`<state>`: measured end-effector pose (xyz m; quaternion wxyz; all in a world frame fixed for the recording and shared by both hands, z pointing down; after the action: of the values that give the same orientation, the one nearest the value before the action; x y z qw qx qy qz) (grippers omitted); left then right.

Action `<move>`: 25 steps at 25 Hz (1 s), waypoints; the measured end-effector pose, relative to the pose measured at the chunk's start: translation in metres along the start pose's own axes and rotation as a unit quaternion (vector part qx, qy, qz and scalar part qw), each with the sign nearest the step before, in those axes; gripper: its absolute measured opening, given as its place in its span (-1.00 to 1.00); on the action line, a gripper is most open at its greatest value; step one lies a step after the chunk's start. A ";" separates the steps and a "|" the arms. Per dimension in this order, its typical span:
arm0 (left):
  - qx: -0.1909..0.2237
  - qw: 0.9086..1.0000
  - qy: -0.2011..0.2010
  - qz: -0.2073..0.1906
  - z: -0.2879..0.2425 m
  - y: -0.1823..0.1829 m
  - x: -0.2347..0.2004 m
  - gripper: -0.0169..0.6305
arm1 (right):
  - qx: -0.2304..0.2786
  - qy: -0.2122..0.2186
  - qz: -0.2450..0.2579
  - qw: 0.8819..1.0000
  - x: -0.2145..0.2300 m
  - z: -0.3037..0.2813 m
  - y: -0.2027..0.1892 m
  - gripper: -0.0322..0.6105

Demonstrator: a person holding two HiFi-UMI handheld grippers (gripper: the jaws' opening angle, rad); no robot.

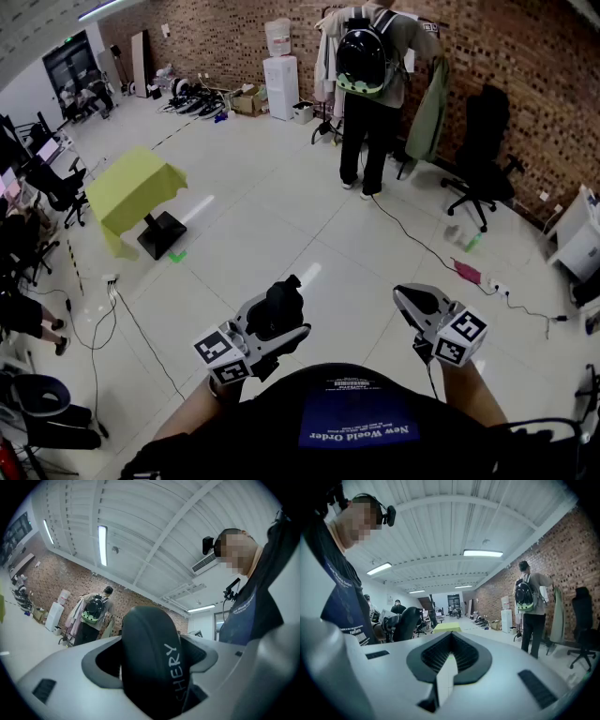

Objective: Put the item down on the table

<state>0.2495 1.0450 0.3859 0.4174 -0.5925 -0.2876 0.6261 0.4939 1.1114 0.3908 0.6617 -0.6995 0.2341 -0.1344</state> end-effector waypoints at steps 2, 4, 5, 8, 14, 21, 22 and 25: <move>0.005 1.000 -0.005 0.004 0.002 0.005 0.000 0.21 | 0.000 -0.001 0.000 1.000 -0.002 -0.004 0.002 -0.94; 0.009 1.000 -0.010 0.008 0.006 0.009 0.000 0.21 | -0.001 -0.001 0.000 1.000 -0.004 -0.009 0.004 -0.94; 0.008 1.000 -0.008 0.007 0.009 0.010 -0.001 0.21 | -0.002 -0.002 0.000 1.000 -0.005 -0.011 0.005 -0.94; 0.004 1.000 -0.003 0.004 0.019 0.014 -0.008 0.21 | -0.003 -0.001 0.000 1.000 -0.010 -0.022 0.009 -0.94; 0.011 1.000 -0.001 0.005 0.054 0.030 -0.025 0.21 | -0.004 0.002 0.002 1.000 -0.027 -0.056 0.019 -0.94; 0.023 1.000 -0.003 0.008 0.090 0.050 -0.052 0.21 | -0.013 0.002 0.000 1.000 -0.042 -0.100 0.025 -0.94; 0.017 1.000 0.002 0.004 0.095 0.050 -0.058 0.21 | -0.014 0.002 -0.001 1.000 -0.043 -0.105 0.025 -0.94; 0.013 1.000 0.008 0.004 0.099 0.052 -0.070 0.21 | -0.019 0.005 -0.004 1.000 -0.041 -0.117 0.023 -0.94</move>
<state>0.1395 0.9723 0.3893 0.4247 -0.5930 -0.2741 0.6268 0.3969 1.0311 0.3832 0.6468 -0.7121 0.2367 -0.1360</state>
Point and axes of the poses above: the fingertips, and each gripper's own axes: z backward along the fingers, x to its right, y out of its top, the point moved 4 cm from there along z, backward along the fingers, and after that the axes turned 14 degrees about z, right-handed, at the moved point
